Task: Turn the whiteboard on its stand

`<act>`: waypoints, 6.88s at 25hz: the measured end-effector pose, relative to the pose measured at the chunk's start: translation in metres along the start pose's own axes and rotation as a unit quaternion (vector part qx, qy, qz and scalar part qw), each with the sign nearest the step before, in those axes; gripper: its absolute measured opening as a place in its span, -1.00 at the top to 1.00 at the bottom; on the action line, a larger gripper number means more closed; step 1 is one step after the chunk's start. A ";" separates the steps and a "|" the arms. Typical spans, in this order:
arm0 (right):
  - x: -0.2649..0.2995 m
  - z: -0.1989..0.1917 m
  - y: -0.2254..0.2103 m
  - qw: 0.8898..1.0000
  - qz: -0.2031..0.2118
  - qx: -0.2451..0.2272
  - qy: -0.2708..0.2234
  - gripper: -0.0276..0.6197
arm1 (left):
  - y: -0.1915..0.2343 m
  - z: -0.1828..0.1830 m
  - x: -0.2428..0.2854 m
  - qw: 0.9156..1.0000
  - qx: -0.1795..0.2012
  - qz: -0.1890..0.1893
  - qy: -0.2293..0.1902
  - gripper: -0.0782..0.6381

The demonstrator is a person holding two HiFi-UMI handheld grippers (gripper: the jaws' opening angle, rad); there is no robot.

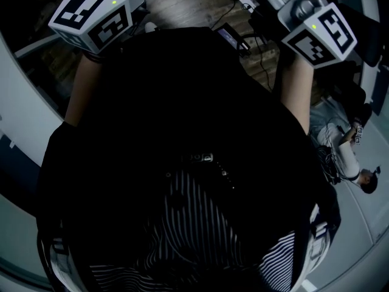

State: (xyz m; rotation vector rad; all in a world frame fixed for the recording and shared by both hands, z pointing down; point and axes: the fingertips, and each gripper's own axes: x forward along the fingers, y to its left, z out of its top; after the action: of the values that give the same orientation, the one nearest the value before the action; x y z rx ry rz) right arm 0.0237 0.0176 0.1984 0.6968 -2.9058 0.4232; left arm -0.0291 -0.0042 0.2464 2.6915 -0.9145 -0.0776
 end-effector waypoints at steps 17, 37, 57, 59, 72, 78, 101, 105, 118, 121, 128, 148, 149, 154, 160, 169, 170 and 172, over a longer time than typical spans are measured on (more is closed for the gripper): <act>0.015 -0.003 -0.073 0.997 -0.021 -0.062 0.031 0.91 | 0.039 0.009 0.003 0.999 -0.009 0.035 0.008 0.78; 0.083 -0.013 -0.102 0.997 0.075 -0.010 -0.017 0.91 | 0.098 0.035 0.083 0.997 0.004 0.078 0.007 0.78; 0.099 -0.005 -0.194 0.997 0.079 0.014 -0.021 0.91 | 0.149 0.035 0.134 0.996 -0.030 0.085 0.014 0.78; 0.102 -0.006 -0.198 0.996 0.081 0.017 -0.022 0.91 | 0.150 0.032 0.138 0.996 -0.030 0.084 0.017 0.78; 0.091 0.032 -0.222 0.997 0.044 -0.008 -0.057 0.91 | 0.144 0.054 0.172 0.999 0.001 0.044 0.012 0.78; 0.134 0.053 -0.246 0.997 -0.020 0.008 -0.069 0.91 | 0.193 0.078 0.173 1.000 -0.011 -0.002 0.014 0.78; 0.163 0.029 -0.303 0.969 -0.246 -0.014 0.016 0.57 | 0.266 0.073 0.155 0.997 -0.042 -0.027 0.050 0.78; 0.173 0.023 -0.317 0.963 -0.267 -0.001 0.029 0.38 | 0.278 0.070 0.165 0.997 -0.051 -0.032 0.045 0.78; 0.170 -0.003 -0.346 0.956 -0.285 0.012 0.074 0.14 | 0.280 0.042 0.161 0.994 -0.080 -0.027 0.062 0.78; 0.173 -0.004 -0.348 0.956 -0.285 0.024 0.069 0.13 | 0.286 0.041 0.159 0.994 -0.092 -0.021 0.058 0.78; 0.186 -0.002 -0.348 0.955 -0.289 0.010 0.071 0.12 | 0.289 0.046 0.154 0.994 -0.098 -0.008 0.056 0.78; 0.168 -0.006 -0.360 0.958 -0.283 -0.006 0.053 0.31 | 0.243 0.034 0.165 0.994 -0.085 -0.016 0.062 0.78; 0.169 -0.005 -0.360 0.959 -0.277 -0.013 0.057 0.32 | 0.243 0.034 0.163 0.994 -0.086 -0.011 0.063 0.78; 0.185 -0.013 -0.355 0.958 -0.270 -0.037 0.090 0.32 | 0.256 0.024 0.157 0.992 -0.100 0.012 0.071 0.78; 0.212 -0.017 -0.359 0.949 -0.281 -0.058 0.127 0.32 | 0.260 0.026 0.159 0.994 -0.091 0.012 0.064 0.78; 0.229 -0.027 -0.365 0.957 -0.256 -0.049 0.125 0.38 | 0.264 0.024 0.138 0.992 -0.094 0.050 0.071 0.78; 0.230 -0.028 -0.362 0.958 -0.255 -0.050 0.123 0.38 | 0.265 0.024 0.136 0.991 -0.096 0.054 0.070 0.78; 0.230 -0.030 -0.357 0.959 -0.252 -0.051 0.122 0.38 | 0.266 0.023 0.134 0.991 -0.095 0.058 0.068 0.78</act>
State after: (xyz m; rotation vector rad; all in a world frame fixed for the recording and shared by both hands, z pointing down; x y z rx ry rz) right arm -0.0145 -0.3771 0.3549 1.2230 -2.3823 0.2683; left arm -0.0820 -0.2917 0.3085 2.4323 -0.9670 0.0428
